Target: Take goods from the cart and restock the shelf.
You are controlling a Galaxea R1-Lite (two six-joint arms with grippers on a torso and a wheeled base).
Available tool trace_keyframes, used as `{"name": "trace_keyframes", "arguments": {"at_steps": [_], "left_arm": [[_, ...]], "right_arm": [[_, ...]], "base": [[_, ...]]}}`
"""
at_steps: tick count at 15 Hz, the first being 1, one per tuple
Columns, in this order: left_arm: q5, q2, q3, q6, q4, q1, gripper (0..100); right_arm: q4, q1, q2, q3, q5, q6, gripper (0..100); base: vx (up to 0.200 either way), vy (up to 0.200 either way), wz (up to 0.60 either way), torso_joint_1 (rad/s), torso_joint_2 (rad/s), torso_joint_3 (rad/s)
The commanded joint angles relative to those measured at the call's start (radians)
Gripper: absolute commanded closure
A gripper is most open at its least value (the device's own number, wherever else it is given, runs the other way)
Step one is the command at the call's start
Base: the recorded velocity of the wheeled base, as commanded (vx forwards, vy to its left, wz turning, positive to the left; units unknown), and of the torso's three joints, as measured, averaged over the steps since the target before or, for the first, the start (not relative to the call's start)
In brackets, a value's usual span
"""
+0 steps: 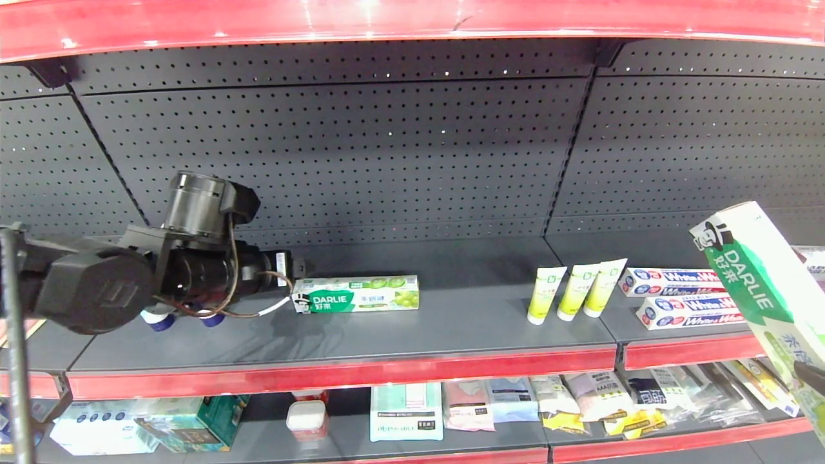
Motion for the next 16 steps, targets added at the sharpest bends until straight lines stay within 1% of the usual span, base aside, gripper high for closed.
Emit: {"name": "trace_keyframes", "arguments": {"at_steps": [1, 3, 4, 5, 7, 9, 10, 13, 16], "left_arm": [[0.0, 0.11, -0.065, -0.002, -0.001, -0.006, 0], [0.0, 0.178, -0.128, -0.002, -0.001, -0.011, 0], [0.0, 0.193, -0.143, -0.002, -0.001, -0.012, 0], [0.0, 0.24, -0.192, -0.002, -0.001, -0.015, 0], [-0.006, 0.291, -0.253, -0.005, -0.001, -0.023, 0], [-0.02, 0.319, -0.278, -0.002, -0.001, -0.029, 0], [-0.037, 0.337, -0.302, 0.0, -0.001, -0.031, 0], [-0.04, 0.368, -0.319, -0.002, -0.001, -0.031, 0], [-0.049, 0.425, -0.391, -0.003, -0.001, -0.037, 0]], "right_arm": [[0.0, 0.0, -0.003, 0.001, 0.0, -0.001, 100], [0.0, 0.0, -0.004, 0.0, 0.0, -0.006, 100], [0.0, 0.0, -0.003, 0.001, 0.002, -0.006, 100], [0.0, 0.001, -0.003, 0.004, 0.0, -0.006, 100], [0.001, 0.0, -0.006, 0.008, 0.002, -0.006, 100], [0.001, 0.0, -0.003, 0.008, 0.0, -0.006, 100], [0.001, 0.0, -0.001, 0.008, 0.002, -0.007, 100], [0.001, 0.0, -0.003, 0.009, 0.0, -0.006, 100], [0.001, 0.001, 0.0, 0.012, 0.002, -0.007, 100]], "base": [[0.0, 0.0, 0.0, 0.0, 0.0, 0.0], [0.0, 0.0, 0.0, 0.0, 0.0, 0.0], [0.0, 0.0, 0.0, 0.0, 0.0, 0.0], [0.0, 0.0, 0.0, 0.0, 0.0, 0.0], [0.0, 0.0, 0.0, 0.0, 0.0, 0.0], [0.0, 0.0, 0.0, 0.0, 0.0, 0.0], [0.0, 0.0, 0.0, 0.0, 0.0, 0.0], [0.0, 0.0, 0.0, 0.0, 0.0, 0.0], [0.0, 0.0, 0.0, 0.0, 0.0, 0.0]]}}
